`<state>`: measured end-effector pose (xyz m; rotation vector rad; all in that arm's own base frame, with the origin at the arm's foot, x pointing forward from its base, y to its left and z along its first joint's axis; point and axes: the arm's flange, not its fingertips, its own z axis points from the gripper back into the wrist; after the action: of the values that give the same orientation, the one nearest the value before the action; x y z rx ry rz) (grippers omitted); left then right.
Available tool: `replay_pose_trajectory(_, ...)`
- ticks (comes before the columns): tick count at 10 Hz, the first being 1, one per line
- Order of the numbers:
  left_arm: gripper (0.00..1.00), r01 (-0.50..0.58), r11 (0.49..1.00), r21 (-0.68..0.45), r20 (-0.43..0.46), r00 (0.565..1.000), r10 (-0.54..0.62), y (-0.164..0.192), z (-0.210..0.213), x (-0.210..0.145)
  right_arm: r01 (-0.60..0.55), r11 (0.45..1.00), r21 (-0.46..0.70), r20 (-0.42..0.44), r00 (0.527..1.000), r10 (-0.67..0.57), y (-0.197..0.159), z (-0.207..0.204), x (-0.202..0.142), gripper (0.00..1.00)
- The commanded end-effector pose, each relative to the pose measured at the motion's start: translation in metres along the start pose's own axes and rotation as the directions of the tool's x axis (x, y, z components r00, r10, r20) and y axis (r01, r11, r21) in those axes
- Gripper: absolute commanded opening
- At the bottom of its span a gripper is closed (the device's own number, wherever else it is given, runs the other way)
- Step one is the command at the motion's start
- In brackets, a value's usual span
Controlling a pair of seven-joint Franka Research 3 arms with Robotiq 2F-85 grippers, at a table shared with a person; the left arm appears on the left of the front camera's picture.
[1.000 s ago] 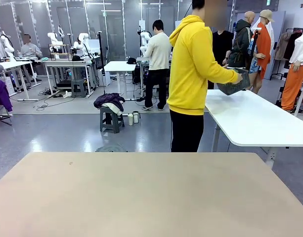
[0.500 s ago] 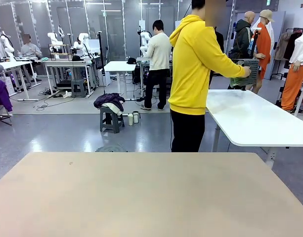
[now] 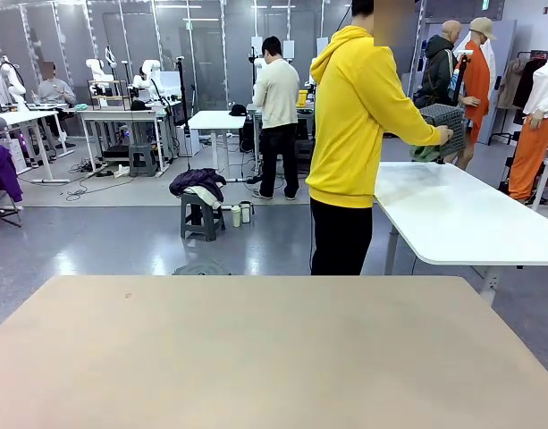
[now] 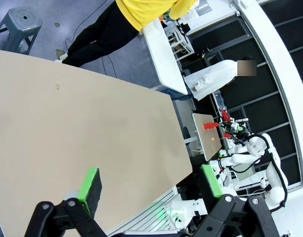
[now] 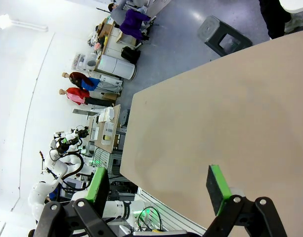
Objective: Fold the towels and place them in the basket.
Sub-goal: When a person lays out a Towel with hook on the table, fold it in half twice.
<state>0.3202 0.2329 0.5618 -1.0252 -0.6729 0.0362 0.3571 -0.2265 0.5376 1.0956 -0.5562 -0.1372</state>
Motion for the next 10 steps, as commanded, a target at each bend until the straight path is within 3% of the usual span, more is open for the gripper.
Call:
replay_pose_trajectory(1, 1.0, 0.008, 1.0, -0.003, -0.013, 1.0, -0.008, -0.0006, 0.003, 0.0018, -0.002, 1.0, 0.008, -0.002, 1.0, 0.002, 0.0009, 0.0, -0.0001, 1.0)
replay_pose_trajectory(10, 1.0, 0.008, 1.0, -0.003, -0.013, 1.0, -0.008, -0.0006, 0.003, 0.0018, -0.002, 1.0, 0.008, -0.002, 1.0, 0.002, 0.0009, 0.0, -0.0001, 1.0)
